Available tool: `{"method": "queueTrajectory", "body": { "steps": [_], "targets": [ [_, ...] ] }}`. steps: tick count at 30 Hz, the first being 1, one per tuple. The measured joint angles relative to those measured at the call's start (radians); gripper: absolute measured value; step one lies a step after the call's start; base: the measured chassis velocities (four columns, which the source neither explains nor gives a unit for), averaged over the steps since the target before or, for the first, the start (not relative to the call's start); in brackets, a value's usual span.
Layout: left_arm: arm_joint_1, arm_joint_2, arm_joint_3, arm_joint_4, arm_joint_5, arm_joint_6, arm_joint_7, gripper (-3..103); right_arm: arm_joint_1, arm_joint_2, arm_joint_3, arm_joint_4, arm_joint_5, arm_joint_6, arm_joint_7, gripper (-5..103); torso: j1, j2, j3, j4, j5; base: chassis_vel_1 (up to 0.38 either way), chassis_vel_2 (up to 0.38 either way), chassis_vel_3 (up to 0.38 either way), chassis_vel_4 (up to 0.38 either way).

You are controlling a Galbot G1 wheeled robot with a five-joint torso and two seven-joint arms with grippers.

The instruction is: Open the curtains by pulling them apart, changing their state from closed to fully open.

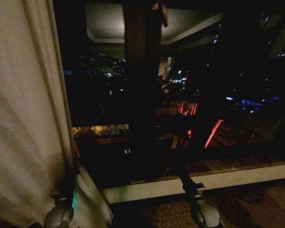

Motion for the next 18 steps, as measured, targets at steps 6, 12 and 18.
{"method": "queueTrajectory", "body": {
  "steps": [6,12,18],
  "targets": [
    [0.006,0.000,-0.007,-0.002,0.000,-0.008,0.000,0,0.000,0.000,0.000,0.000,0.000,0.000,0.000,100,0.000,0.000,0.000,0.0002,-0.0002,0.392,0.322,-0.397,-0.319],
    [0.009,-0.001,-0.009,-0.006,-0.001,-0.012,0.000,0,0.000,0.000,0.000,0.000,0.000,0.000,0.000,100,0.000,0.000,0.000,-0.0001,-0.0004,0.379,0.320,-0.374,-0.329],
    [0.012,-0.003,-0.009,-0.008,-0.001,-0.015,0.001,0,0.000,0.000,0.000,0.000,0.000,0.000,0.000,100,0.000,0.000,0.000,0.0000,-0.0001,0.385,0.324,-0.401,-0.313]
  ]
}}
